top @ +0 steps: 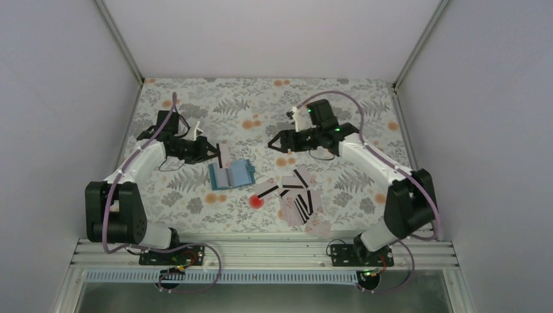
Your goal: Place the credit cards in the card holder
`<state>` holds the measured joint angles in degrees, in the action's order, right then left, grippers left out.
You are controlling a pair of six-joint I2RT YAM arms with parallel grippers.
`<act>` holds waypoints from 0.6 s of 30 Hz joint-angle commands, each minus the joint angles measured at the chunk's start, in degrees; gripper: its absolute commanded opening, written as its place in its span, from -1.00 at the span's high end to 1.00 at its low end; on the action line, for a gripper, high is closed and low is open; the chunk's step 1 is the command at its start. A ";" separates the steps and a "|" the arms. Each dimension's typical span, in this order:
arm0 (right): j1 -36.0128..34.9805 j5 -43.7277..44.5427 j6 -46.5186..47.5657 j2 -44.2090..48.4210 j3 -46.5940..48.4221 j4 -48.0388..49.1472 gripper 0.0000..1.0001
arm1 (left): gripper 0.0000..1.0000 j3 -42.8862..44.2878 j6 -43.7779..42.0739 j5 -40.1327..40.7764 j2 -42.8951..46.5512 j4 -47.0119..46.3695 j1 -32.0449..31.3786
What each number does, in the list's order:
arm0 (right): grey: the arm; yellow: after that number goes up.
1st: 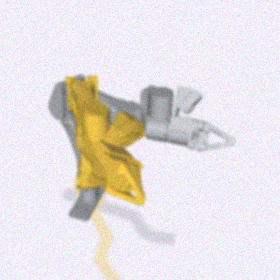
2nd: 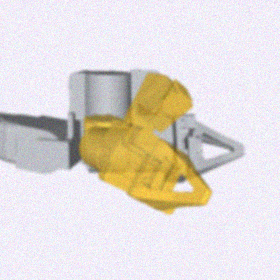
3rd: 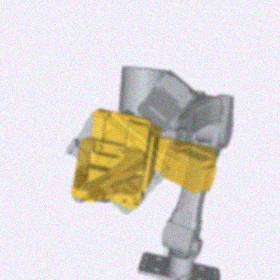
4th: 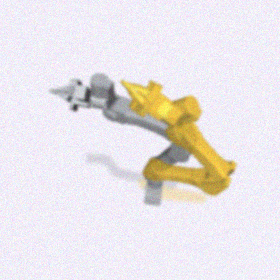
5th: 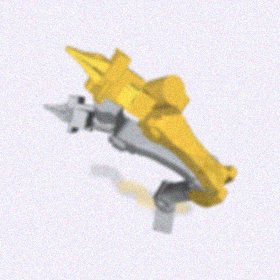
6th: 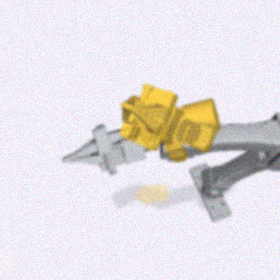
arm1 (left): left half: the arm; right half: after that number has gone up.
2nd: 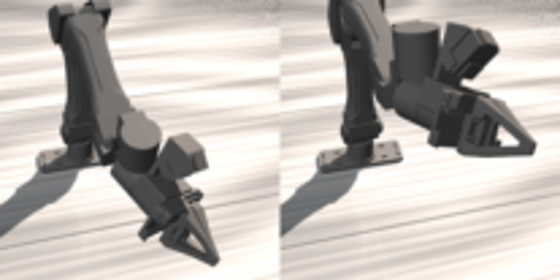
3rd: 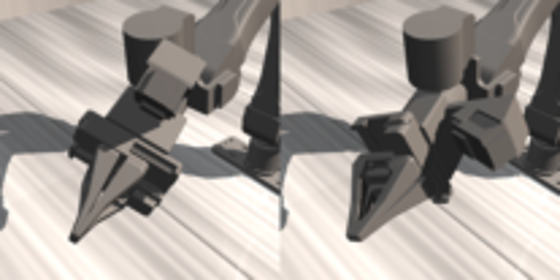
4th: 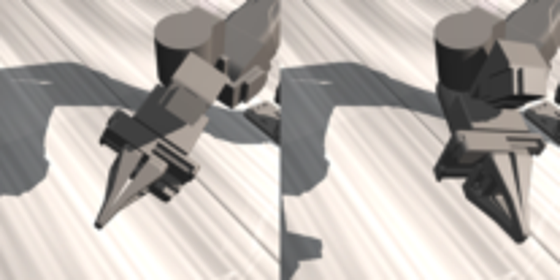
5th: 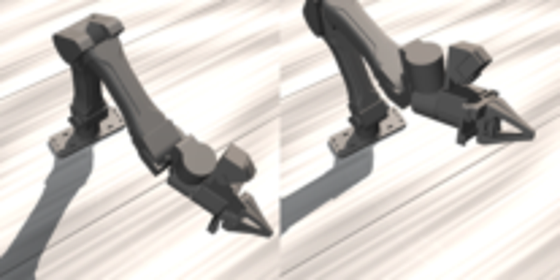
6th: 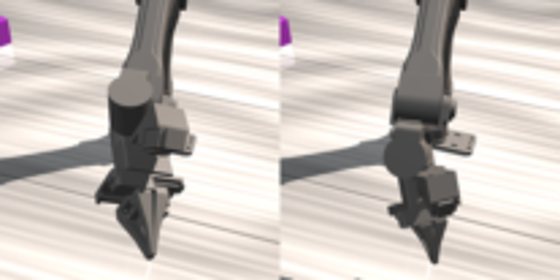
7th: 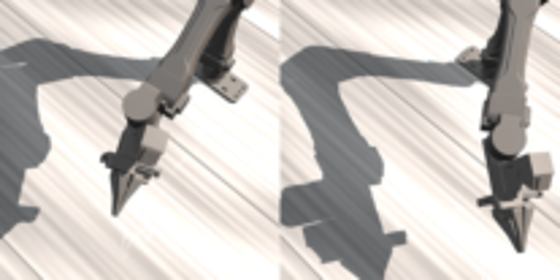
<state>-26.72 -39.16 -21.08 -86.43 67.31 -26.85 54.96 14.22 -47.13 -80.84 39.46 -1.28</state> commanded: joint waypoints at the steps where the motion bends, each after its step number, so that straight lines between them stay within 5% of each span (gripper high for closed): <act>1: -5.32 3.99 1.56 -5.85 1.33 0.58 -0.45 | 0.95 -1.63 -3.40 -1.43 -1.76 -1.07 0.29; 11: -10.25 4.63 3.57 -22.78 10.31 0.88 0.27 | 0.95 -5.16 -6.34 -1.33 -6.46 -2.29 0.83; 18: -10.90 2.03 3.43 -29.45 13.97 0.93 0.51 | 0.95 -5.76 -7.37 -1.26 -9.50 -2.84 1.25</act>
<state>-36.82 -35.38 -18.15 -113.51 78.59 -26.39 49.65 9.15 -47.29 -89.10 37.93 -0.51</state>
